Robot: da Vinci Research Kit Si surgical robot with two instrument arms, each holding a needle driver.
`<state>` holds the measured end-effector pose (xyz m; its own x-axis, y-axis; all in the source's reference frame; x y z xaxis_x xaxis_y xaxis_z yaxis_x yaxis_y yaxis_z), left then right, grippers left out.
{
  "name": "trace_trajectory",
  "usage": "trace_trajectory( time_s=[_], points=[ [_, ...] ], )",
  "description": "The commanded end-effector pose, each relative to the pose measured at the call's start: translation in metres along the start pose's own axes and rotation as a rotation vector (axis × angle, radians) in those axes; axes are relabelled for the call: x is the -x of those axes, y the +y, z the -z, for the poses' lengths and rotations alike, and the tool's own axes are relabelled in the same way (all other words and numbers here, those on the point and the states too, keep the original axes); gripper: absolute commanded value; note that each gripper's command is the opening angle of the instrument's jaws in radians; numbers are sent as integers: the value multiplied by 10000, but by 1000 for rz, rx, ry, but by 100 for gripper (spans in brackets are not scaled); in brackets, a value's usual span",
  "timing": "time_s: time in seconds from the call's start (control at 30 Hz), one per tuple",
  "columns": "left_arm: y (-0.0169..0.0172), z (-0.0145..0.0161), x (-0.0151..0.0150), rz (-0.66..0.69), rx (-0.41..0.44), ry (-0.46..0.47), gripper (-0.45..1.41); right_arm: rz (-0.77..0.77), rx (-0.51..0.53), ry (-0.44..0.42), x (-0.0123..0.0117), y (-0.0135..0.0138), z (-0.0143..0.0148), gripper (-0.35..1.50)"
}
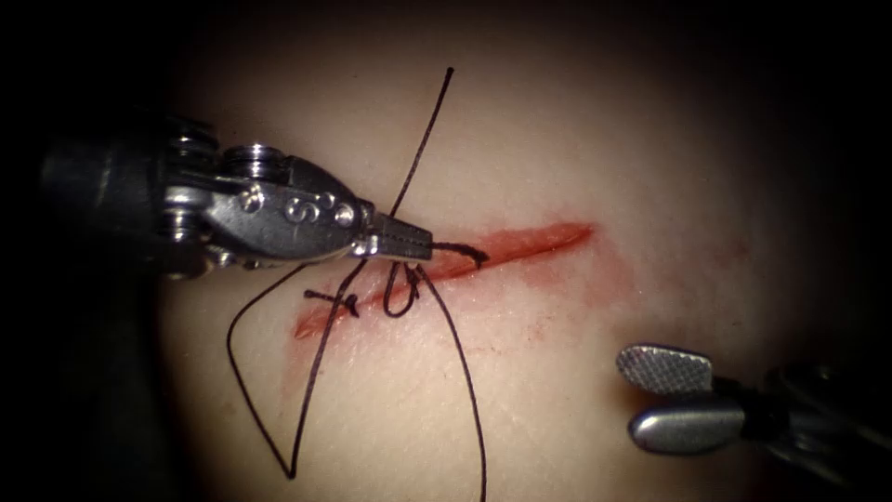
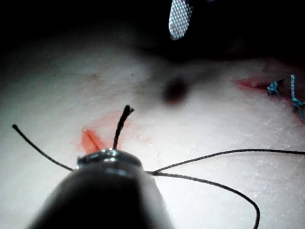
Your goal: Wound Closure
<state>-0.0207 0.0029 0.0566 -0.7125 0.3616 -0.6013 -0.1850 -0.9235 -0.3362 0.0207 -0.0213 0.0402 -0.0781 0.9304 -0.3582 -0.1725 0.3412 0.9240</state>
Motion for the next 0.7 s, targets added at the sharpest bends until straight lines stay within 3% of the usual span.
trace_trajectory(
  time_s=[0.03,0.13,0.3,0.47,0.7],
  points=[
    [-4,-5,3,27,-8,13,-45,66,29,4,13,15,-23,108],
    [-13,1,14,98,-36,46,-45,193,83,0,26,38,-47,88],
    [-18,8,20,148,-41,87,-45,275,203,74,27,70,-88,79],
    [-18,13,15,172,-32,124,-45,365,254,99,18,86,-111,91],
    [-25,23,1,207,-34,222,-45,520,284,36,16,83,-136,108]
  ],
)
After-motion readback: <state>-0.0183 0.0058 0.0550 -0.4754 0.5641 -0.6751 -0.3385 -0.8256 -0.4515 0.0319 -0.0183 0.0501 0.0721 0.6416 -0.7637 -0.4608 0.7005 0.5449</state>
